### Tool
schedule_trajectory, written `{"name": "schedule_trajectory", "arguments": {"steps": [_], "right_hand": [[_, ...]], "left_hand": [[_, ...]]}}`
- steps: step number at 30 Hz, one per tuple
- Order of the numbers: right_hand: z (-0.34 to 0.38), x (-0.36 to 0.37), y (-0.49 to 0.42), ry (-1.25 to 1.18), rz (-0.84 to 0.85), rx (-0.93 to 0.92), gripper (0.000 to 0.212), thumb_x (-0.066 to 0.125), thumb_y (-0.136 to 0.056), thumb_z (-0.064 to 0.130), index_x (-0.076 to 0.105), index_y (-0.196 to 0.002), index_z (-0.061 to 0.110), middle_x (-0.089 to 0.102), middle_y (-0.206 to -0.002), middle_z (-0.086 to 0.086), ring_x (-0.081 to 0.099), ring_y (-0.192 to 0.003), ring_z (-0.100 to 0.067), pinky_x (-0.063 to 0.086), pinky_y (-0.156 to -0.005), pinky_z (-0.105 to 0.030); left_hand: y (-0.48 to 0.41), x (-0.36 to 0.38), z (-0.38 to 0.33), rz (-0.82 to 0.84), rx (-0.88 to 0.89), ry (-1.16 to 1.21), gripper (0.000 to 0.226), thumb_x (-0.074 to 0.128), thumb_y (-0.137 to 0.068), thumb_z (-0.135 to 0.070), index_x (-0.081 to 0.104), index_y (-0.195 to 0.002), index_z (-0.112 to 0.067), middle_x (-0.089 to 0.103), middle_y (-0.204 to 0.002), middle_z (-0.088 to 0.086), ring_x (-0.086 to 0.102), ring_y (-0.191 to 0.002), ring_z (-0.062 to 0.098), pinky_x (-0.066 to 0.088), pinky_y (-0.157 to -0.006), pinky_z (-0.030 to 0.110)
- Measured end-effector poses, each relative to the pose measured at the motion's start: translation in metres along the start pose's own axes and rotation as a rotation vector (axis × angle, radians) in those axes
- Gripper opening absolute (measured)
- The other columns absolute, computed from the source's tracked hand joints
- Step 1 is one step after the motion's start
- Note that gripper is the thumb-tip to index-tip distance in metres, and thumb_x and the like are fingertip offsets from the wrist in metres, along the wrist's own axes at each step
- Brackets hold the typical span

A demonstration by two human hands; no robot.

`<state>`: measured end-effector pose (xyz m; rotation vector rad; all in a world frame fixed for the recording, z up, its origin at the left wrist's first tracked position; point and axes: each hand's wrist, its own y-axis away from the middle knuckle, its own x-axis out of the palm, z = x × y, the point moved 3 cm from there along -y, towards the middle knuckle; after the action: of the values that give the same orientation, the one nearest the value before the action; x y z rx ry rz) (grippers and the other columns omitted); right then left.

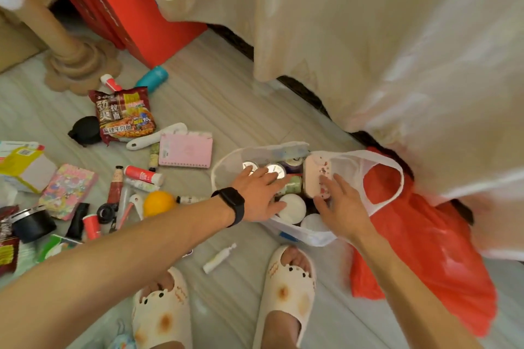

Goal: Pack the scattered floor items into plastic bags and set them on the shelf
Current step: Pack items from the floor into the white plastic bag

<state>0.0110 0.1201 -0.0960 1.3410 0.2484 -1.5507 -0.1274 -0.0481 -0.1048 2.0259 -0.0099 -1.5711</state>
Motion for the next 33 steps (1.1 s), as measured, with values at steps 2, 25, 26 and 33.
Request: {"name": "schedule_trajectory", "arguments": {"steps": [2,25,26,33], "right_hand": [[0.003,0.011,0.004,0.037,0.032,-0.064,0.064,0.049,-0.098,0.044,0.023,-0.154,0.029,0.008,-0.163,-0.014,0.014,-0.148,-0.035,0.016,-0.12,-0.042],[0.169,0.101,0.067,0.18,0.038,-0.882,0.052,0.07,-0.075,0.037,0.055,-0.125,0.031,0.062,-0.127,0.005,0.061,-0.113,-0.017,0.055,-0.084,-0.028],[0.168,0.12,0.064,0.248,0.108,-0.886,0.061,0.075,-0.068,0.041,0.054,-0.125,0.036,0.063,-0.126,0.006,0.063,-0.11,-0.017,0.057,-0.081,-0.028],[0.139,0.191,0.04,0.464,0.24,-0.843,0.037,0.061,-0.074,0.051,0.059,-0.111,0.045,0.065,-0.12,0.002,0.066,-0.103,-0.021,0.057,-0.071,-0.032]], "left_hand": [[0.008,0.01,0.002,0.026,0.018,-0.046,0.077,0.029,-0.092,-0.068,0.0,-0.156,-0.035,0.009,-0.164,0.002,0.003,-0.15,0.03,0.001,-0.117,0.056],[0.198,0.098,0.125,-0.049,-0.656,0.328,0.087,0.041,-0.09,-0.062,-0.006,-0.155,-0.029,-0.012,-0.163,0.004,-0.007,-0.151,0.028,0.002,-0.12,0.049],[0.199,0.107,0.121,-0.026,-0.649,0.341,0.09,0.044,-0.091,-0.059,-0.014,-0.154,-0.03,-0.019,-0.161,0.003,-0.011,-0.15,0.028,0.002,-0.12,0.047],[0.187,0.119,0.11,-0.184,-0.497,0.168,0.073,0.06,-0.081,-0.057,0.036,-0.144,-0.03,0.029,-0.152,0.006,0.038,-0.133,0.031,0.037,-0.103,0.044]]}}
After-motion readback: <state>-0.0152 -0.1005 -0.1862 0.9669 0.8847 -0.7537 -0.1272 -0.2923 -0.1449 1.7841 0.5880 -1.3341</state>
